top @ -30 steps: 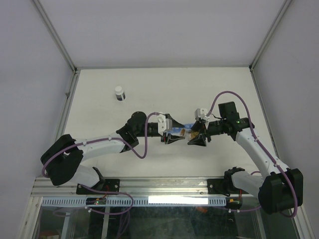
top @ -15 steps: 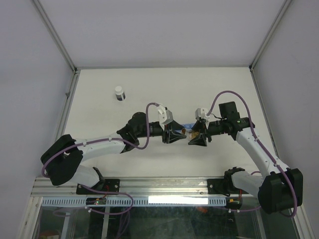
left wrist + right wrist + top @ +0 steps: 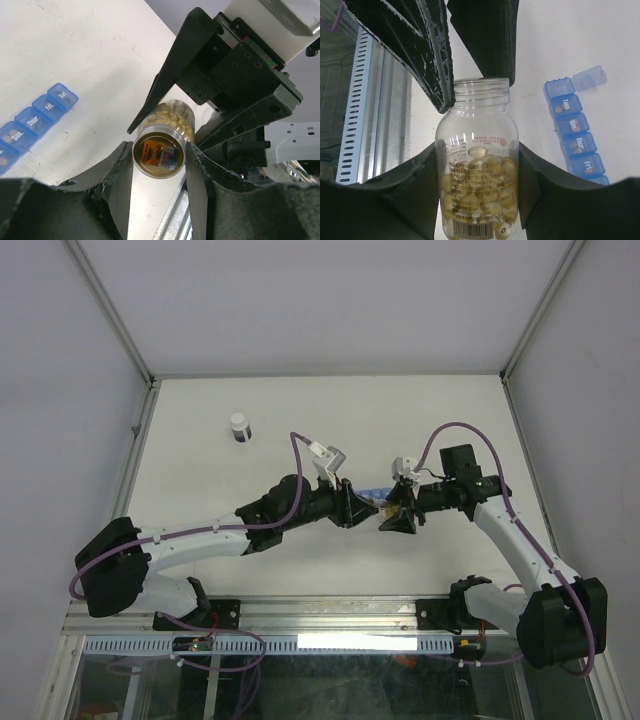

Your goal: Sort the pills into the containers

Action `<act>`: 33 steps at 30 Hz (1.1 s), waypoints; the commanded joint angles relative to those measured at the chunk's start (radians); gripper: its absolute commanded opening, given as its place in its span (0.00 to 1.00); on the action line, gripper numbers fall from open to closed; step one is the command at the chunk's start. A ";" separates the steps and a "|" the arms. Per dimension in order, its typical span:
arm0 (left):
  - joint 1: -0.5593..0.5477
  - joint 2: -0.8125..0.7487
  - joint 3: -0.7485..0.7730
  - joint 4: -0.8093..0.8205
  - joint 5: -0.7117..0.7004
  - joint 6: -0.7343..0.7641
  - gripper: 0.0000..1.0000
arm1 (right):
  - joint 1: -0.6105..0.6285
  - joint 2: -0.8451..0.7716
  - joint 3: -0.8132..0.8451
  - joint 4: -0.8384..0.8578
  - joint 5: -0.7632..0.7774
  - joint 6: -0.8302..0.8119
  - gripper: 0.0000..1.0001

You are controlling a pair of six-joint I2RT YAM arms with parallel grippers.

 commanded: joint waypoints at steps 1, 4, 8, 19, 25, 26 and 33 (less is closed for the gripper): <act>-0.016 -0.018 0.052 0.010 -0.028 -0.069 0.33 | 0.009 -0.006 0.047 0.041 -0.064 -0.004 0.00; -0.016 -0.026 0.041 0.030 -0.033 -0.066 0.66 | 0.009 -0.006 0.047 0.042 -0.064 -0.004 0.00; -0.016 -0.065 0.009 0.049 -0.074 -0.053 0.98 | 0.009 -0.006 0.047 0.042 -0.064 -0.005 0.00; -0.014 -0.210 -0.079 0.100 0.008 0.240 0.99 | 0.009 -0.005 0.047 0.041 -0.068 -0.006 0.00; -0.005 -0.250 -0.132 0.163 0.246 0.658 0.99 | 0.009 -0.005 0.048 0.039 -0.068 -0.007 0.00; 0.002 -0.246 -0.135 0.159 0.287 0.715 0.99 | 0.009 -0.005 0.047 0.040 -0.068 -0.008 0.00; 0.045 -0.157 -0.171 0.219 0.406 1.010 0.99 | 0.009 -0.002 0.045 0.036 -0.071 -0.013 0.00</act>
